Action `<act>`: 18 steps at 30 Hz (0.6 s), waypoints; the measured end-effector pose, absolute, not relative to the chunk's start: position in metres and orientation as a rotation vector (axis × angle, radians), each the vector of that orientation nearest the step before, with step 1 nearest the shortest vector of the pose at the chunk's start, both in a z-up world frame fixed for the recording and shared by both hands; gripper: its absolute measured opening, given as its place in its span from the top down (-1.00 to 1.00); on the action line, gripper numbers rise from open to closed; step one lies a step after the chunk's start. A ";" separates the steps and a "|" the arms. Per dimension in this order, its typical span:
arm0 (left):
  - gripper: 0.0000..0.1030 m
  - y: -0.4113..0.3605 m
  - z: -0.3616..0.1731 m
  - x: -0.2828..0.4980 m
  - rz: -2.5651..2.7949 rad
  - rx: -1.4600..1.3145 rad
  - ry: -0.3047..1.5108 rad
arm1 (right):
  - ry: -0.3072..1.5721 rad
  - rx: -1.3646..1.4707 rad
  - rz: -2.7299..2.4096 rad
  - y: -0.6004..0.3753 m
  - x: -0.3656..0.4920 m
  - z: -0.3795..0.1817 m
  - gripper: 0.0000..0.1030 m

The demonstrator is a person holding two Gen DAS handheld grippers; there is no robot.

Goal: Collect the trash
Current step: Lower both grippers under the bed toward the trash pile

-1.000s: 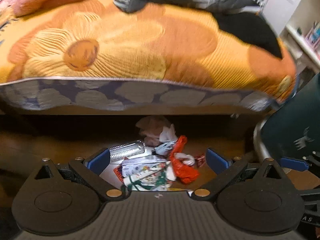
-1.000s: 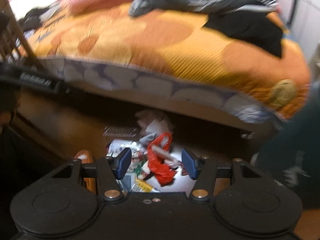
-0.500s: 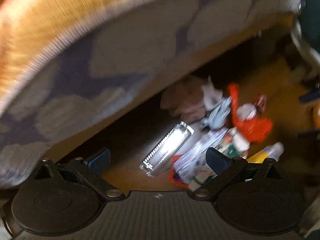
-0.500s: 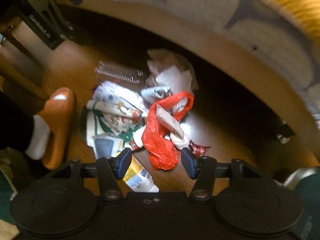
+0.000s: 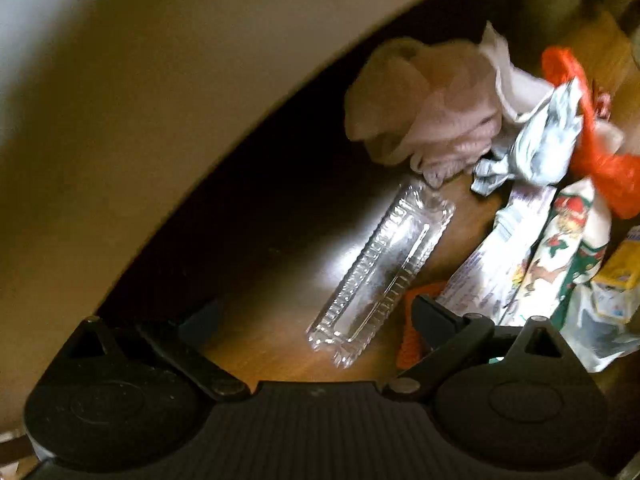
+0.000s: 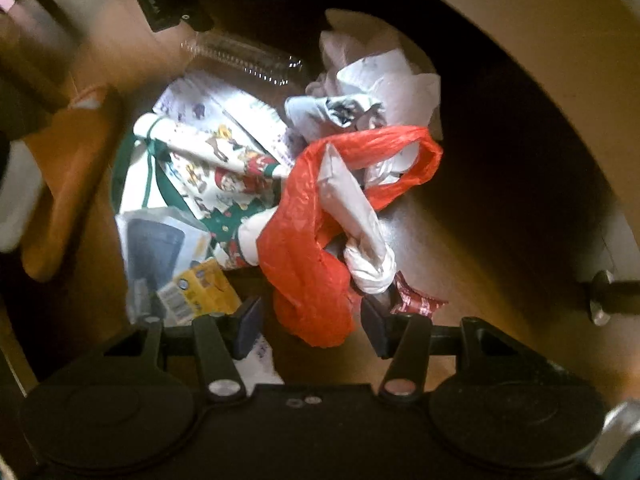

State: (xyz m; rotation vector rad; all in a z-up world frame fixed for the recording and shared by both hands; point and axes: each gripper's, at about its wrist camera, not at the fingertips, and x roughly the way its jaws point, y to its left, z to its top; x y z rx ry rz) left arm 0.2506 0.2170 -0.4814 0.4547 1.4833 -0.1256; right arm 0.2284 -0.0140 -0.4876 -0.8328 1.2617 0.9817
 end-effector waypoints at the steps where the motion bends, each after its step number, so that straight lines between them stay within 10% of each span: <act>1: -0.97 0.218 -0.488 0.253 -0.139 0.463 1.486 | 1.260 -0.837 0.986 -0.013 0.229 -0.491 -0.03; 11: -0.94 0.199 -0.553 0.259 -0.244 0.558 1.482 | 1.249 -0.870 1.017 -0.004 0.229 -0.522 -0.02; 18: -0.47 0.195 -0.579 0.264 -0.255 0.521 1.495 | 1.225 -0.890 1.017 0.002 0.230 -0.539 0.08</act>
